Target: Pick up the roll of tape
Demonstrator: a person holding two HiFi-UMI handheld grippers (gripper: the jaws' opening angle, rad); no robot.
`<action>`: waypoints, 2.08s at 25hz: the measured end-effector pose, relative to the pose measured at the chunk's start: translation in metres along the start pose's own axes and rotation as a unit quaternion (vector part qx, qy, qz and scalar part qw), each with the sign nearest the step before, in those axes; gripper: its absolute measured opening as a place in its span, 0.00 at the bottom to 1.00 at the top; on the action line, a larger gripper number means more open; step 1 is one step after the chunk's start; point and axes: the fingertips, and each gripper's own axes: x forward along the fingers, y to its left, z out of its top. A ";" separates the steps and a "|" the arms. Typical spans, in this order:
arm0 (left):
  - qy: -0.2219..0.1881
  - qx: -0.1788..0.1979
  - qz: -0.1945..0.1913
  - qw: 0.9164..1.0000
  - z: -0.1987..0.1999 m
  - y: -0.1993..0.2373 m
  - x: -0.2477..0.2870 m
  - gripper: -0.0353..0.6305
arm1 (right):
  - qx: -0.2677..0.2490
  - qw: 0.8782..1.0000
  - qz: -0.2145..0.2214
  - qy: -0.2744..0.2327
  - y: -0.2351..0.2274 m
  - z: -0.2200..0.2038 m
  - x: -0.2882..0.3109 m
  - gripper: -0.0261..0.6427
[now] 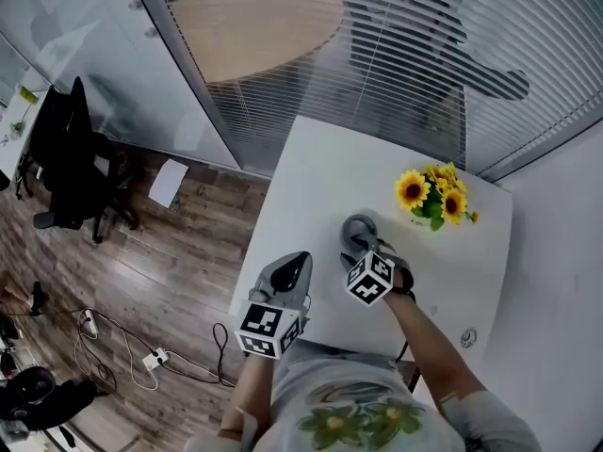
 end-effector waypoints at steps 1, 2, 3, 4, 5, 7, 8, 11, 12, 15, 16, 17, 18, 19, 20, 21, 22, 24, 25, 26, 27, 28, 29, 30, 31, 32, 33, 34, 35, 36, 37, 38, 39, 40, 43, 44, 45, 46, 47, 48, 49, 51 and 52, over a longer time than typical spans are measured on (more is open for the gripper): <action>0.001 0.000 0.001 1.000 -0.001 0.000 0.000 0.06 | -0.008 1.000 -0.004 0.002 0.000 -0.001 0.001 0.30; 0.002 0.000 0.001 1.000 -0.001 0.000 0.000 0.06 | -0.015 1.000 -0.008 0.004 0.000 -0.002 0.001 0.29; 0.002 0.000 0.002 1.000 -0.002 0.000 -0.001 0.06 | -0.022 1.000 -0.011 0.006 0.000 -0.002 0.002 0.29; 0.002 0.000 0.002 1.000 -0.002 0.000 -0.001 0.06 | -0.031 0.999 -0.016 0.007 0.001 -0.002 0.002 0.29; 0.003 0.001 0.002 1.000 -0.003 -0.001 -0.002 0.06 | -0.041 0.999 -0.022 0.008 0.001 -0.002 0.002 0.27; 0.003 0.002 0.002 1.000 -0.003 -0.002 -0.002 0.06 | -0.063 0.997 -0.035 0.010 0.000 -0.003 0.002 0.24; 0.003 0.002 0.003 1.000 -0.004 -0.003 -0.002 0.06 | -0.073 0.997 -0.039 0.011 -0.001 -0.003 0.002 0.21; 0.004 0.001 0.005 1.000 -0.006 -0.004 -0.001 0.06 | -0.083 0.996 -0.038 0.012 -0.001 -0.006 0.003 0.21; 0.005 0.001 0.006 1.000 -0.007 -0.004 -0.001 0.06 | -0.083 0.996 -0.036 0.012 -0.001 -0.006 0.004 0.21; 0.006 0.001 0.008 1.000 -0.008 -0.004 -0.002 0.06 | -0.085 0.996 -0.029 0.016 0.000 -0.006 0.003 0.19; 0.005 0.001 0.008 1.000 -0.008 -0.004 -0.002 0.06 | -0.084 0.996 -0.027 0.018 0.000 -0.006 0.003 0.18; 0.005 0.002 0.008 1.000 -0.007 -0.005 -0.003 0.06 | -0.081 0.996 -0.026 0.019 0.000 -0.006 0.002 0.17; 0.004 0.003 0.008 1.000 -0.006 -0.005 -0.003 0.06 | -0.078 0.996 -0.024 0.020 0.000 -0.006 0.002 0.16; 0.004 0.003 0.008 1.000 -0.006 -0.005 -0.004 0.06 | -0.076 0.997 -0.021 0.020 0.001 -0.006 0.001 0.16; 0.004 0.004 0.008 1.000 -0.005 -0.005 -0.004 0.06 | -0.075 0.997 -0.018 0.021 0.001 -0.006 0.001 0.16; 0.003 0.005 0.008 1.000 -0.004 -0.005 -0.005 0.06 | -0.075 0.997 -0.014 0.021 0.002 -0.006 0.001 0.15; 0.002 0.006 0.008 1.000 -0.004 -0.005 -0.005 0.06 | -0.074 0.997 -0.011 0.022 0.003 -0.006 0.001 0.15; 0.001 0.007 0.009 1.000 -0.003 -0.006 -0.006 0.06 | -0.073 0.997 -0.005 0.023 0.005 -0.007 0.000 0.15; 0.001 0.008 0.009 1.000 -0.002 -0.006 -0.007 0.06 | -0.073 0.997 -0.002 0.024 0.006 -0.007 -0.001 0.15; 0.001 0.009 0.009 1.000 -0.002 -0.007 -0.007 0.06 | -0.074 0.997 0.000 0.025 0.008 -0.008 -0.001 0.15; 0.000 0.010 0.009 1.000 -0.001 -0.007 -0.007 0.06 | -0.075 0.997 0.001 0.025 0.009 -0.008 -0.002 0.14; 0.000 0.011 0.009 1.000 -0.001 -0.008 -0.007 0.06 | -0.075 0.997 0.002 0.025 0.009 -0.008 -0.002 0.14; -0.001 0.012 0.009 1.000 -0.001 -0.008 -0.007 0.06 | -0.075 0.997 0.002 0.024 0.010 -0.008 -0.003 0.14; -0.001 0.013 0.009 1.000 -0.001 -0.008 -0.008 0.06 | -0.075 0.997 0.002 0.023 0.010 -0.007 -0.004 0.14; -0.001 0.013 0.009 1.000 -0.001 -0.009 -0.008 0.06 | -0.074 0.997 0.001 0.022 0.010 -0.007 -0.005 0.14; -0.001 0.014 0.009 1.000 -0.001 -0.009 -0.009 0.06 | -0.073 0.997 0.001 0.020 0.011 -0.006 -0.007 0.14; -0.002 0.015 0.009 1.000 -0.001 -0.010 -0.009 0.06 | -0.072 0.997 0.000 0.018 0.011 -0.006 -0.008 0.14; -0.002 0.016 0.009 1.000 -0.001 -0.010 -0.009 0.06 | -0.072 0.997 0.000 0.015 0.010 -0.005 -0.010 0.14; -0.003 0.017 0.010 1.000 0.000 -0.011 -0.010 0.06 | -0.072 0.997 -0.002 0.013 0.010 -0.004 -0.011 0.14; -0.003 0.018 0.010 1.000 0.000 -0.011 -0.010 0.06 | -0.072 0.997 -0.003 0.011 0.009 -0.003 -0.013 0.14; -0.004 0.018 0.010 1.000 0.000 -0.012 -0.011 0.06 | -0.071 0.997 -0.004 0.009 0.009 -0.003 -0.014 0.14; -0.005 0.019 0.011 1.000 0.001 -0.012 -0.012 0.06 | -0.070 0.997 -0.006 0.007 0.009 -0.002 -0.016 0.14; -0.005 0.021 0.011 1.000 0.002 -0.013 -0.012 0.06 | -0.069 0.998 -0.006 0.006 0.009 -0.001 -0.018 0.14; -0.006 0.022 0.012 1.000 0.003 -0.013 -0.013 0.06 | -0.068 0.998 -0.007 0.004 0.009 0.000 -0.020 0.14; -0.008 0.024 0.013 1.000 0.005 -0.014 -0.017 0.06 | -0.067 0.998 -0.011 -0.002 0.010 0.003 -0.026 0.14; -0.008 0.025 0.014 1.000 0.005 -0.014 -0.018 0.06 | -0.067 0.998 -0.013 -0.005 0.010 0.004 -0.028 0.14; -0.009 0.026 0.015 1.000 0.005 -0.014 -0.019 0.06 | -0.067 0.998 -0.015 -0.007 0.010 0.005 -0.030 0.14; -0.009 0.027 0.015 0.999 0.006 -0.014 -0.019 0.06 | -0.068 0.998 -0.017 -0.009 0.010 0.006 -0.032 0.14; -0.010 0.028 0.015 0.999 0.007 -0.015 -0.020 0.06 | -0.068 0.997 -0.019 -0.012 0.010 0.007 -0.035 0.14; -0.011 0.029 0.015 0.999 0.008 -0.016 -0.021 0.06 | -0.068 0.997 -0.022 -0.014 0.010 0.009 -0.038 0.14; -0.011 0.030 0.014 0.999 0.009 -0.017 -0.022 0.06 | -0.068 0.997 -0.024 -0.017 0.010 0.011 -0.041 0.14; -0.010 0.032 0.014 0.999 0.009 -0.019 -0.023 0.06 | -0.067 0.997 -0.027 -0.023 0.010 0.013 -0.046 0.14; -0.009 0.033 0.013 0.999 0.008 -0.020 -0.023 0.06 | -0.066 0.997 -0.028 -0.026 0.010 0.013 -0.049 0.14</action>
